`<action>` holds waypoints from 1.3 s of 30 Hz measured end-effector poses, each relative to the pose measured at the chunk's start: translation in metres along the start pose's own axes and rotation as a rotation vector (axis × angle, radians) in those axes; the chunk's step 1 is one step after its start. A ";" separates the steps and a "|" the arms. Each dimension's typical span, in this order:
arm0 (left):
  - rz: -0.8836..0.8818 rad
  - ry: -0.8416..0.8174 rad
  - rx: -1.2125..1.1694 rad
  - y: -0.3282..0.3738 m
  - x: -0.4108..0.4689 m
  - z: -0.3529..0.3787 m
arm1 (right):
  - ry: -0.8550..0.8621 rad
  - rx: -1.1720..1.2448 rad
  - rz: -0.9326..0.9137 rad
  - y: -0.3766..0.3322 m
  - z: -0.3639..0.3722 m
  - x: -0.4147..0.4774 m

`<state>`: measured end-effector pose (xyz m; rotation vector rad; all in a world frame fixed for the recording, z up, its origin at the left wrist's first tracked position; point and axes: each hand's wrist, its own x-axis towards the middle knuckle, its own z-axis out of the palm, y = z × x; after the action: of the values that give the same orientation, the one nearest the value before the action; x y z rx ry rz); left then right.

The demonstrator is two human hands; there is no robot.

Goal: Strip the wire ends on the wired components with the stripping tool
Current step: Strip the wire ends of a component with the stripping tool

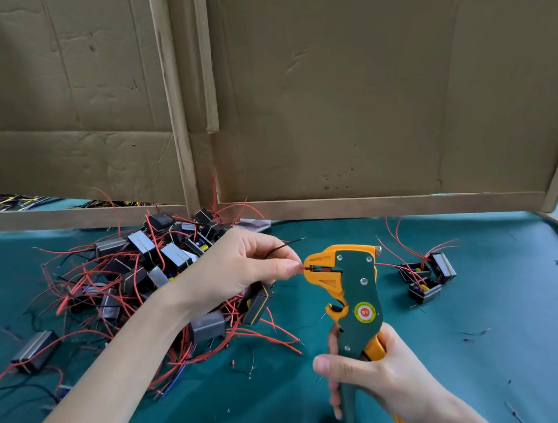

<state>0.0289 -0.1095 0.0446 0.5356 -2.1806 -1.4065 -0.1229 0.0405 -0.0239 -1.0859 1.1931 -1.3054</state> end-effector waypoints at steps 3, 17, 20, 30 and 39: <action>0.003 0.021 -0.056 -0.008 0.004 0.005 | 0.228 0.022 0.043 0.008 0.005 0.003; 0.104 0.091 0.015 -0.014 0.008 0.017 | 0.031 0.153 -0.029 -0.004 -0.007 0.003; 0.094 0.073 0.037 -0.012 0.007 0.017 | 0.026 0.138 -0.024 -0.004 -0.006 0.002; 0.078 -0.033 0.025 -0.009 0.005 0.012 | 0.001 0.047 -0.025 -0.006 -0.009 0.000; 0.047 -0.098 0.035 -0.005 0.003 0.004 | 0.013 -0.040 -0.015 -0.006 -0.003 -0.002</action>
<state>0.0249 -0.1103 0.0390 0.4332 -2.2835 -1.3993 -0.1266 0.0428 -0.0183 -1.1183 1.2277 -1.3066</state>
